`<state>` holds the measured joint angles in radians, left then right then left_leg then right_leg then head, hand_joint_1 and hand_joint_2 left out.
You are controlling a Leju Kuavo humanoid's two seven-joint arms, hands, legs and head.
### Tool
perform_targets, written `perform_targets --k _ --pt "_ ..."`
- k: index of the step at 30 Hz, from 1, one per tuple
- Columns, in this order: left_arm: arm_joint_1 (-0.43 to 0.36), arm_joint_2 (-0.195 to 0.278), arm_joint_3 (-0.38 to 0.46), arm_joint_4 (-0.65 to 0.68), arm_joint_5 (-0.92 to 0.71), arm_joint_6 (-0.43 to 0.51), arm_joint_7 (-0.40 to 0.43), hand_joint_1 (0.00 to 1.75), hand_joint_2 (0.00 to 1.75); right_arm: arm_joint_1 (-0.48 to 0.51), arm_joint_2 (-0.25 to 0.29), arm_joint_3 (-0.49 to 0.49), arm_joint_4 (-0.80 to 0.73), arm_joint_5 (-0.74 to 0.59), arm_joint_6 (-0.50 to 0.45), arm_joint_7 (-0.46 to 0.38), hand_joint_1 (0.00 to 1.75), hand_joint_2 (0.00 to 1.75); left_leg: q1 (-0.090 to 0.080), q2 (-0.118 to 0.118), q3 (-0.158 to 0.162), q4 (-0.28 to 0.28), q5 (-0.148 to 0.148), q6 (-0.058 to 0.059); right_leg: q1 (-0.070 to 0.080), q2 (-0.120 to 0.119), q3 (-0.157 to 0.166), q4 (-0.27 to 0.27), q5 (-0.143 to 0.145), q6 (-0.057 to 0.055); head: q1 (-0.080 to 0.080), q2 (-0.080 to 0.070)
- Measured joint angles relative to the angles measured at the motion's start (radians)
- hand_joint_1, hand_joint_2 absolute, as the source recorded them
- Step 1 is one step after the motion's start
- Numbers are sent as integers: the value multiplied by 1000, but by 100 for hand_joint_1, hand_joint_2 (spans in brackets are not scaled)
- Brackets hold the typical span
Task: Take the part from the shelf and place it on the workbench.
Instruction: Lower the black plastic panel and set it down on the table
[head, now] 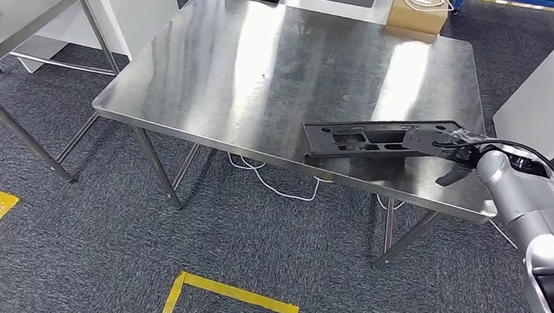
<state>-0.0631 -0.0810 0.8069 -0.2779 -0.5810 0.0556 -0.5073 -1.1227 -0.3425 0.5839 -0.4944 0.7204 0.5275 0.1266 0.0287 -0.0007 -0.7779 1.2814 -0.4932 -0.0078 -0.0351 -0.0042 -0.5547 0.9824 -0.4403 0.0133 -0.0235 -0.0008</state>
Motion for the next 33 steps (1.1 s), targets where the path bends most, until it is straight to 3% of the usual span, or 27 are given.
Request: perform_targets --k 1,3,5,7,9,10,12,14,15,17,19,20,22,24,25,27,28,29,31,33 --pt "0 0 1 0 0 0 0 0 0 0 -1 4 0 -1 0 2 0 175 6 1 36 -36 15 -5 -4 0 -4 4 2 3 0 0" --pt "-3 -2 3 0 -1 0 -1 0 0 -3 -4 9 -1 -2 2 8 0 175 16 1 126 -162 43 -19 -7 0 -18 19 1 12 -2 0" --pt "-5 -6 5 -1 -3 -1 -1 0 0 -9 -10 15 -2 -3 3 18 0 175 14 -5 160 -224 49 -18 1 0 -34 35 2 25 -4 0" --pt "-6 -7 8 -2 -4 -2 0 0 0 -15 -20 24 -3 0 4 35 0 175 4 -9 149 -222 54 -1 8 0 -44 36 12 41 -3 0" --pt "-7 -7 9 -2 -4 -2 0 0 0 -17 -34 33 -3 7 2 50 0 175 -3 -8 139 -228 67 22 3 -1 -57 49 -1 49 -2 0" --pt "-8 -8 9 -3 -4 -2 0 0 0 -18 -40 37 -3 11 2 56 0 175 -4 -7 131 -232 75 37 0 0 -72 78 -27 46 -1 0" --pt "-9 -8 10 -6 -4 -2 0 0 0 -21 -55 45 -3 17 -1 65 0 175 -9 -5 106 -234 95 59 -1 1 -116 194 -109 34 4 0" --pt "-9 -9 11 -8 -4 -4 0 0 0 -23 -66 52 -3 20 -5 73 0 175 -15 -4 77 -235 119 69 6 2 -143 312 -162 34 7 0" --pt "-9 -9 12 -8 -4 -6 0 0 0 -22 -71 55 -3 21 -7 77 0 175 -18 -3 62 -235 132 70 11 2 -135 335 -160 39 9 0" --pt "-9 -11 13 -8 -4 -9 0 0 0 -22 -78 59 -3 21 -12 80 0 175 -25 -3 32 -236 159 71 24 2 -67 282 -122 44 11 0" --pt "-9 -14 14 -8 -4 -9 0 0 0 -26 -81 61 -3 22 -16 82 0 175 -27 -1 14 -236 180 70 37 2 26 170 -105 29 12 0" --pt "-9 -14 14 -8 -4 -9 0 0 0 -27 -81 62 -3 22 -17 83 0 175 -27 -1 11 -236 185 69 41 2 55 132 -108 21 11 0" --pt "-9 -15 14 -8 -4 -9 0 0 0 -28 -82 62 -3 22 -17 83 0 175 -27 0 9 -236 188 69 44 2 71 109 -118 15 11 0" --pt "-8 -17 15 -9 -5 -10 0 0 0 -25 -91 64 -5 23 -30 103 0 175 -26 0 10 -254 206 58 42 -3 85 54 -117 5 10 0" --pt "-7 -19 16 -9 -5 -10 1 0 0 -18 -101 64 -3 22 -46 124 0 175 -25 -1 6 -250 187 48 37 -6 84 23 -100 -6 11 0" --pt "-5 -23 18 -8 -7 -10 2 0 0 11 -122 65 5 16 -88 165 0 175 -20 -4 -12 -182 101 27 23 -12 62 -15 -46 -24 12 0" --pt "-4 -23 18 -8 -7 -10 3 0 0 31 -127 63 10 12 -107 172 0 175 -16 -4 -24 -105 40 20 23 -13 46 -15 -29 -26 12 0" --pt "-4 -23 18 -8 -7 -10 4 0 0 52 -131 61 14 9 -122 176 0 175 -11 -3 -30 -36 14 12 21 -14 31 -14 -16 -22 11 0" --pt "-5 -22 18 -8 -7 -9 5 0 0 90 -137 56 22 5 -144 185 0 175 1 -2 -9 29 27 -2 16 -15 -2 -8 6 -10 11 0" --pt "-7 -22 19 -8 -9 -9 6 0 0 121 -143 46 27 0 -167 204 0 175 14 -2 77 -46 54 -19 8 -15 -35 9 20 3 10 0"
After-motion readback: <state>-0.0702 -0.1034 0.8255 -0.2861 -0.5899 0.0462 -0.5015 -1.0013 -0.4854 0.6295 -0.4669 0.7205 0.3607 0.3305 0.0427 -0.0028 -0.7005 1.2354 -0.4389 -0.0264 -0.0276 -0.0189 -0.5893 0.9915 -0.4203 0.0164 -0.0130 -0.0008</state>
